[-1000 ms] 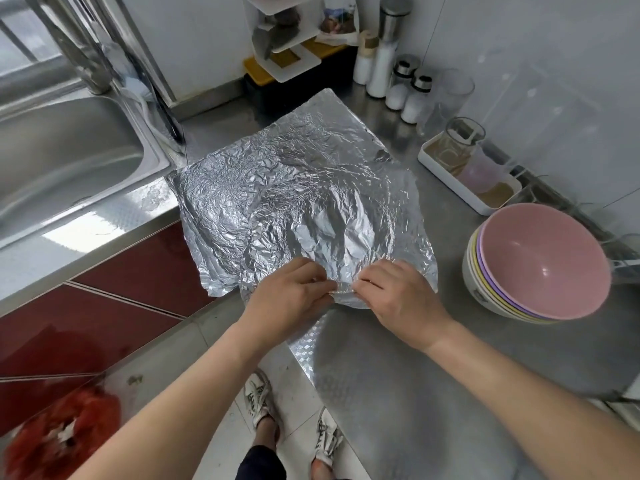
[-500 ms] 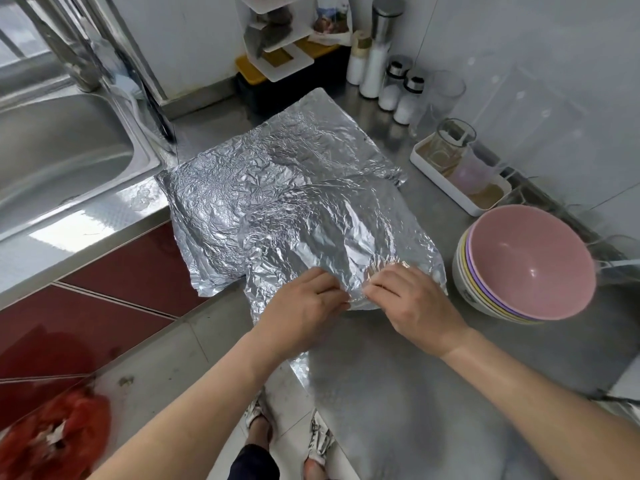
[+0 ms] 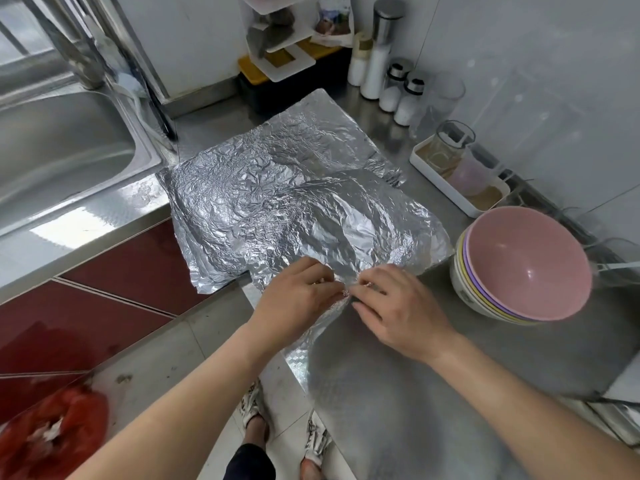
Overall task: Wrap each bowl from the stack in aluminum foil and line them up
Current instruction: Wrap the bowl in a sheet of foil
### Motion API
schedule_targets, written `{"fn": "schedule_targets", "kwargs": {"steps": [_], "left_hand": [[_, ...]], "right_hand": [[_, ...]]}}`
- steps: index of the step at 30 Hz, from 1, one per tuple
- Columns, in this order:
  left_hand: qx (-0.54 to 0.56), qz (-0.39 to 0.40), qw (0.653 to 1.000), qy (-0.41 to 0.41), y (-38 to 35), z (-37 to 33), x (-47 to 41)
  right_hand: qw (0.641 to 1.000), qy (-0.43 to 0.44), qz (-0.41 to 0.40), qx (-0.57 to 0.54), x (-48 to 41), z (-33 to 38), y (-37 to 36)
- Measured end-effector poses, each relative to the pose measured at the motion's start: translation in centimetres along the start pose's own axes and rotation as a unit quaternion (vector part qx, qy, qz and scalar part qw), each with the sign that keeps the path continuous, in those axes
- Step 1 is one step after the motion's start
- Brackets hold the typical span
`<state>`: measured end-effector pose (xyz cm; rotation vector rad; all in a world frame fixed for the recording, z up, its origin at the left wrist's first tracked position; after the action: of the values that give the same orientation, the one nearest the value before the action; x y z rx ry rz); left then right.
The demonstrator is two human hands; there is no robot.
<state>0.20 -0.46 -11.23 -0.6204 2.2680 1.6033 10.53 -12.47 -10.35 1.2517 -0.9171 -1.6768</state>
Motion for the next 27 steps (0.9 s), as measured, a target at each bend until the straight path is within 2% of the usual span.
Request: {"fn": "schedule_targets", "kwargs": {"steps": [5, 8, 12, 17, 23, 27], "left_hand": [[-0.007, 0.013, 0.999, -0.031, -0.8, -0.7, -0.5], [-0.039, 0.005, 0.998, -0.051, -1.0, -1.0, -0.6], [-0.056, -0.023, 0.998, -0.013, -1.4, -2.8, -0.7], [-0.042, 0.01, 0.996, 0.075, -2.2, -3.6, -1.1], [0.003, 0.03, 0.997, 0.064, -1.3, -1.9, -0.6], [0.001, 0.044, 0.997, 0.068, -1.6, -1.3, -0.6]], "right_hand": [[0.998, -0.039, -0.056, -0.012, -0.7, -0.2, -0.3], [0.998, -0.032, -0.061, -0.002, -0.9, -0.1, -0.5], [1.0, 0.008, -0.025, -0.008, -0.2, -0.9, -0.3], [0.999, 0.002, 0.031, -0.028, 0.1, -3.4, 0.3], [0.999, -0.005, 0.036, -0.013, -0.7, -2.7, 1.4], [0.997, 0.018, 0.056, -0.048, -0.2, -1.3, 0.1]]}}
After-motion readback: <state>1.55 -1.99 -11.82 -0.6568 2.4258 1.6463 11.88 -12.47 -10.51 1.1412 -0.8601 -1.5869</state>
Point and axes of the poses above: each hand's wrist, its own x-axis away from the middle knuckle, its own y-axis out of the back of the hand, z = x × y, the point moved 5 cm from there along -x, towards the middle knuckle, and after that the axes turned 5 degrees about -z, right-handed, at the moved point
